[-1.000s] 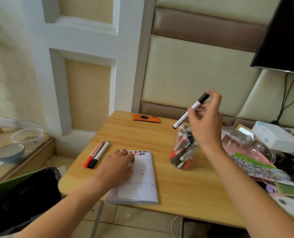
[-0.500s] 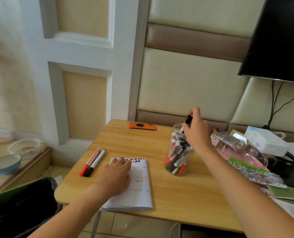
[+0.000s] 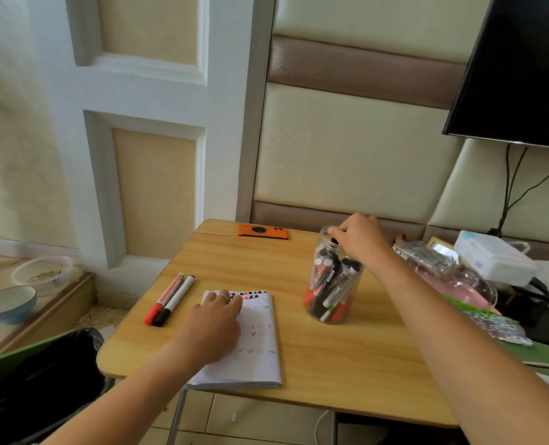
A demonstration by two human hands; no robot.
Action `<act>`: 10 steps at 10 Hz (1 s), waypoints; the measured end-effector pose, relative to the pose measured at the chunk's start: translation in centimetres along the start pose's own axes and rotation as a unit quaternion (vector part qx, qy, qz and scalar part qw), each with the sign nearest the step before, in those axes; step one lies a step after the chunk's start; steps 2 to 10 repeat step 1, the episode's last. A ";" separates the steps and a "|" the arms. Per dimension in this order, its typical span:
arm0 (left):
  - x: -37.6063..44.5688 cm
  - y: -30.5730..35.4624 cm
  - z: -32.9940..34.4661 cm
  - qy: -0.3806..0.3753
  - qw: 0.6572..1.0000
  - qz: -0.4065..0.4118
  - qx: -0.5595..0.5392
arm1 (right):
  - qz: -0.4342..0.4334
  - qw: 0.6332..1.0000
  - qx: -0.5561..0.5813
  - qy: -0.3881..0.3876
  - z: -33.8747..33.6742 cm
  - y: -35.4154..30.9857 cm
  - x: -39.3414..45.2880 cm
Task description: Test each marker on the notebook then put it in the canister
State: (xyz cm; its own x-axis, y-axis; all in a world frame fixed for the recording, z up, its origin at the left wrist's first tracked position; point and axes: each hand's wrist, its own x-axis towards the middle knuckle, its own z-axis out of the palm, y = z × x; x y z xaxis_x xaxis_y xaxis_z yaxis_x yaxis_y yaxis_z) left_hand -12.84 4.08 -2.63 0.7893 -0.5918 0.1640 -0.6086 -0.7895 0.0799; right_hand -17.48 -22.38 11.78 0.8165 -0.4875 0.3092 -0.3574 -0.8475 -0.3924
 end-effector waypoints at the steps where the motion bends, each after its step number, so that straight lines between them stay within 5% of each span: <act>1: 0.2 0.0 -0.6 0.003 1.000 0.010 -0.005 | -0.031 0.999 0.032 0.026 0.0 0.1 -0.6; 10: 0.2 0.0 -0.6 0.003 1.000 0.010 -0.005 | -0.031 0.999 0.032 0.026 0.0 0.1 -0.6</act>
